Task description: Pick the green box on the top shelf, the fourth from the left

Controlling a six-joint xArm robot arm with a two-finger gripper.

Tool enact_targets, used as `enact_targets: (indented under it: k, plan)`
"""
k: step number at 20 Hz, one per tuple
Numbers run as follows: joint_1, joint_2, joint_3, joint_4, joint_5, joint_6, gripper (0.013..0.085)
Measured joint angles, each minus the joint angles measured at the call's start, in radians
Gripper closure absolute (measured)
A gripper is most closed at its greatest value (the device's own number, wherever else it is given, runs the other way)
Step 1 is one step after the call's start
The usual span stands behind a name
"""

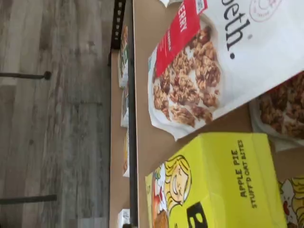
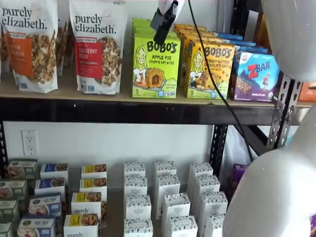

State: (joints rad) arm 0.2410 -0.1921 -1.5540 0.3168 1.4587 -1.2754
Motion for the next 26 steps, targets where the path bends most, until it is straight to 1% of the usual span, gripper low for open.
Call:
enact_targets:
  k: [3,11,14,17,20,26]
  plan:
    - [-0.008,0.022,-0.018,-0.006,0.017,-0.01,0.013]
    - [-0.033,0.059,-0.033,-0.015,0.022,-0.042,0.013]
    - [-0.044,0.085,-0.057,-0.016,0.059,-0.055,0.013]
    - [-0.05,0.097,-0.064,-0.019,0.073,-0.062,0.013]
    - [-0.051,0.099,-0.059,-0.026,0.07,-0.066,0.013]
    - [-0.049,0.088,-0.034,-0.041,0.036,-0.069,0.013]
